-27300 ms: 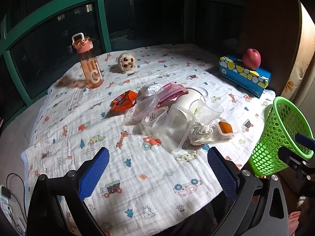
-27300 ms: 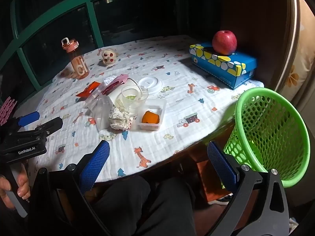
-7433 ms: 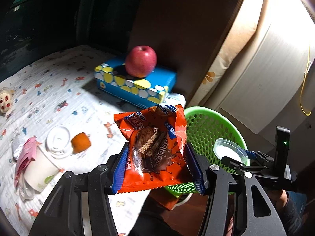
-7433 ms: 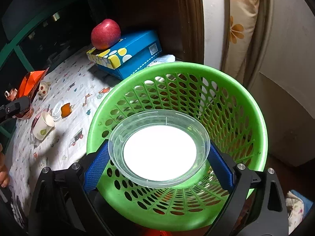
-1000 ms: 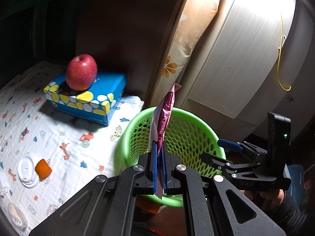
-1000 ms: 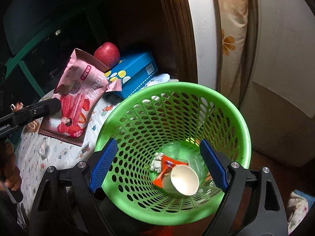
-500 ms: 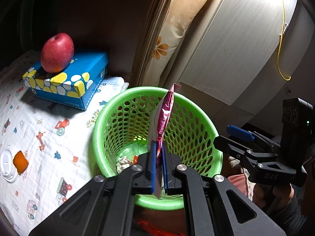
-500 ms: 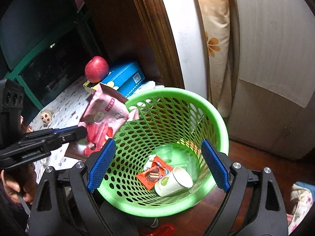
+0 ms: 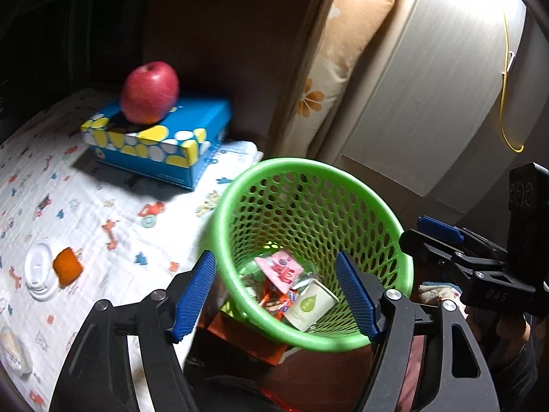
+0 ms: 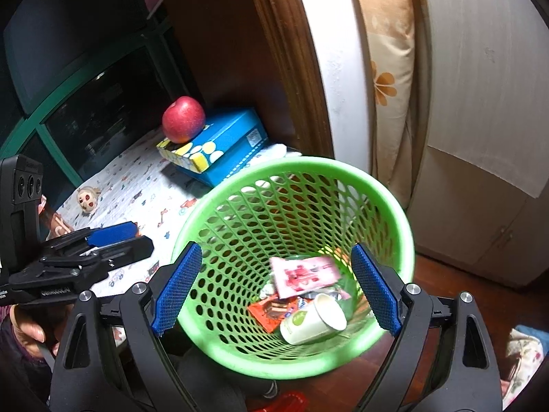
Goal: Collect trash
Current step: 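Move both grippers back over the table toward the food tub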
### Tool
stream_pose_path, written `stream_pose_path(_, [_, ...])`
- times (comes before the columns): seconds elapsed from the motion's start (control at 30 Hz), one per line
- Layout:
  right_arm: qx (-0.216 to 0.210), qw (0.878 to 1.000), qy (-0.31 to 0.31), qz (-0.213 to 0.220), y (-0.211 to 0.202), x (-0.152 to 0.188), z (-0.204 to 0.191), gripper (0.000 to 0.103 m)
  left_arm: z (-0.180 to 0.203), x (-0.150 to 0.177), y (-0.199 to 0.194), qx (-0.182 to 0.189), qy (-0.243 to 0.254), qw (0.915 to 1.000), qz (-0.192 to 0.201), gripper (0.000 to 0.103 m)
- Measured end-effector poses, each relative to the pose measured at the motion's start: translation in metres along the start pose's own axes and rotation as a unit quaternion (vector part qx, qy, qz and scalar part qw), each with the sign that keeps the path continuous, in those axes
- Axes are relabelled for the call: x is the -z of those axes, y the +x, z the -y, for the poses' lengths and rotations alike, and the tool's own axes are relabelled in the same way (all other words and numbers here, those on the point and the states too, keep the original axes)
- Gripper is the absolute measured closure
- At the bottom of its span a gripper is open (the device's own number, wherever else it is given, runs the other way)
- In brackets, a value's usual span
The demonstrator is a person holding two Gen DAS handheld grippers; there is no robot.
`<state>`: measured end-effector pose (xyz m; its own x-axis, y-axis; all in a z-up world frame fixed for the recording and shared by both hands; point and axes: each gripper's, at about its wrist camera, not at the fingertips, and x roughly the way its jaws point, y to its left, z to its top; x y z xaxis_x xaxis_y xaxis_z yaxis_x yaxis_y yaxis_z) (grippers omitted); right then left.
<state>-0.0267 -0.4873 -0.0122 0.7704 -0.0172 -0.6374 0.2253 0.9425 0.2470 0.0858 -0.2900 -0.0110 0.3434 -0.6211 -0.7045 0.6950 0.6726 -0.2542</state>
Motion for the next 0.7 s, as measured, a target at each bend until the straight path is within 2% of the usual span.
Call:
stream_pose_path(0.17, [-0.012, 1.000, -0.021, -0.005, 0.007, -0.002, -0.022, 0.015, -0.024, 0.008, -0.024, -0.044, -0.004, 0.9984, 0.035, 0.017])
stream_pose_path(0.33, [-0.027, 0.999, -0.041, -0.013, 0.017, -0.003, -0.046, 0.015, -0.052, 0.014, -0.046, -0.076, -0.018, 0.9961, 0.042, 0.010])
stream_pose_path(0.53, [-0.053, 0.996, -0.070, -0.028, 0.034, -0.003, -0.084, 0.015, -0.099, 0.028, -0.071, -0.109, -0.063, 0.9912, 0.040, 0.007])
stream_pose_path(0.7, [-0.079, 0.991, -0.101, -0.043, 0.053, -0.001, -0.122, 0.015, -0.137, 0.048, -0.088, -0.149, -0.095, 0.9838, 0.031, 0.007])
